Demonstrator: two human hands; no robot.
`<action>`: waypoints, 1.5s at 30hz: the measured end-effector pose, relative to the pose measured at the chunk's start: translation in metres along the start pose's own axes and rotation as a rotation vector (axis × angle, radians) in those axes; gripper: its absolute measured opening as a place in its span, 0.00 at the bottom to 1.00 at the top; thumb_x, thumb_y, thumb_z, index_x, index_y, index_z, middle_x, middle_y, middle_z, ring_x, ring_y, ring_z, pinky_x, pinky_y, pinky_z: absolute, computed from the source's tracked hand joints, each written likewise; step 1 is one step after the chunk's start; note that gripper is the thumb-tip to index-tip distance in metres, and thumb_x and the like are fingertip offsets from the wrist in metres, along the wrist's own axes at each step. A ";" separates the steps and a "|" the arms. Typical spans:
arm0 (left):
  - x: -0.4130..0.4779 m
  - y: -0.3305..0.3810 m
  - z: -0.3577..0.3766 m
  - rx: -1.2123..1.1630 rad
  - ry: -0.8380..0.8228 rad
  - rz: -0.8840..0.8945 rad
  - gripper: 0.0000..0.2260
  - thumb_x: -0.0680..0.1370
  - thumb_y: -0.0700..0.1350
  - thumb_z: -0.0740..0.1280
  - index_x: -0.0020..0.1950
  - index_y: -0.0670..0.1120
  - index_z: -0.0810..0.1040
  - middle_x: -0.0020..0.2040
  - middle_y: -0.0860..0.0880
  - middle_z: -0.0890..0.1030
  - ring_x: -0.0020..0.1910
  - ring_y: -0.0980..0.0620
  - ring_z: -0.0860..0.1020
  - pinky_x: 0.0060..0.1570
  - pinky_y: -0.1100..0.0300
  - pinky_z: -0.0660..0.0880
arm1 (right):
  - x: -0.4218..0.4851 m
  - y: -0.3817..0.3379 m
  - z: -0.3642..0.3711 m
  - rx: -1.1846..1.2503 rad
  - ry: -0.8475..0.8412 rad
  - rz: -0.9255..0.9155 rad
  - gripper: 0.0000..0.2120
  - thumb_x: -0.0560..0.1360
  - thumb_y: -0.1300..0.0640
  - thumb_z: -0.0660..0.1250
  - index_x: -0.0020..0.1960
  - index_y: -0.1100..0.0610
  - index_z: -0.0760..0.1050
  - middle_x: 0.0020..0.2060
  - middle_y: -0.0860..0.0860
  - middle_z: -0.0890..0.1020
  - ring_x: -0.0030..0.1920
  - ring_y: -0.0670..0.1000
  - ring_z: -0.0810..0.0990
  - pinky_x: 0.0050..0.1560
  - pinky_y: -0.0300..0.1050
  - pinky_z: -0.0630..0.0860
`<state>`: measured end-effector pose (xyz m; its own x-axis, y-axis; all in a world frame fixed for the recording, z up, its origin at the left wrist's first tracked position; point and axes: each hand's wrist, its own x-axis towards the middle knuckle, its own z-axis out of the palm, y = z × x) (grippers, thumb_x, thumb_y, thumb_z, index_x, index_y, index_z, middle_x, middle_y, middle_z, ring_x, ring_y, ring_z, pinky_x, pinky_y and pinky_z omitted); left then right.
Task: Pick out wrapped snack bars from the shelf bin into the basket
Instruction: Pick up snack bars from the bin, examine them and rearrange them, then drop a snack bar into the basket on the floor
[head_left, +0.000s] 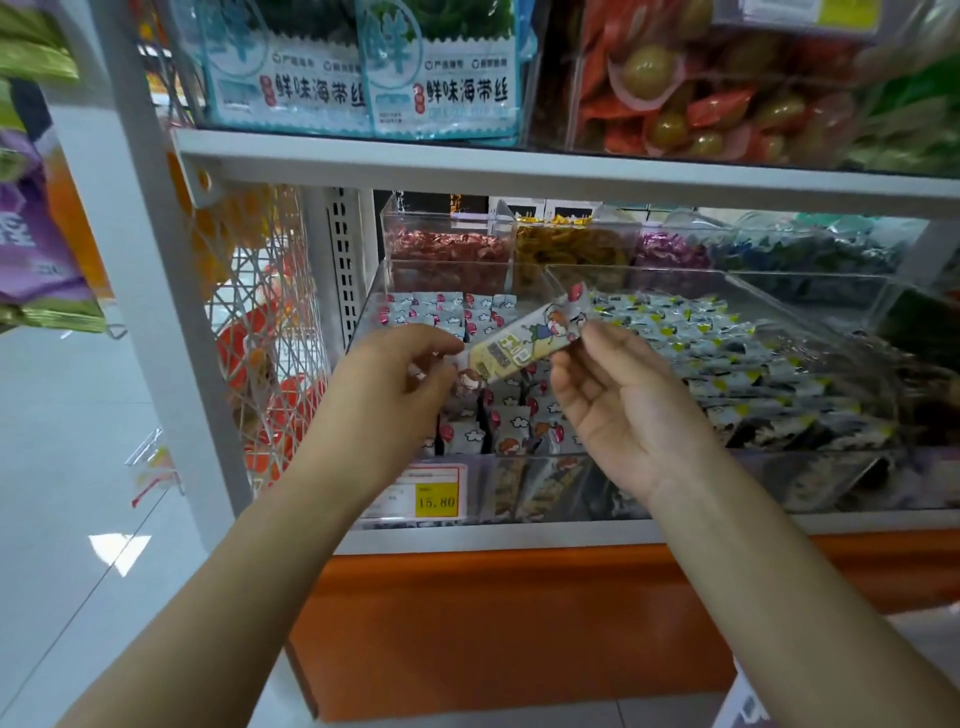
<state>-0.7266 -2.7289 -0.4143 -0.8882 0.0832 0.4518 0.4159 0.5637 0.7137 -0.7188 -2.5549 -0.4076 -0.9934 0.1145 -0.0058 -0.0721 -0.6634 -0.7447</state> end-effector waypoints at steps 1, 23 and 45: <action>0.001 0.002 0.000 0.081 0.028 0.050 0.10 0.78 0.46 0.64 0.59 0.51 0.78 0.52 0.52 0.73 0.37 0.60 0.75 0.34 0.74 0.70 | 0.000 0.000 0.000 -0.016 -0.014 -0.018 0.04 0.76 0.64 0.63 0.43 0.59 0.75 0.30 0.52 0.80 0.30 0.47 0.81 0.31 0.37 0.77; -0.008 0.034 -0.003 -0.559 -0.080 0.089 0.09 0.71 0.52 0.64 0.46 0.48 0.75 0.41 0.49 0.80 0.33 0.49 0.78 0.35 0.57 0.79 | -0.016 0.002 0.009 -0.283 -0.418 -0.201 0.04 0.66 0.61 0.67 0.38 0.53 0.78 0.46 0.52 0.81 0.43 0.48 0.80 0.39 0.39 0.78; -0.032 0.064 0.027 -0.673 -0.334 0.185 0.11 0.71 0.48 0.64 0.51 0.44 0.71 0.36 0.48 0.81 0.35 0.49 0.81 0.38 0.57 0.80 | -0.053 -0.045 -0.039 -0.653 -0.432 -0.359 0.16 0.67 0.64 0.68 0.53 0.54 0.77 0.48 0.47 0.80 0.41 0.45 0.76 0.43 0.40 0.75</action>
<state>-0.6767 -2.6738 -0.3976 -0.7601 0.4310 0.4864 0.4975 -0.0957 0.8622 -0.6593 -2.5028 -0.4000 -0.8769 -0.1434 0.4588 -0.4539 -0.0674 -0.8885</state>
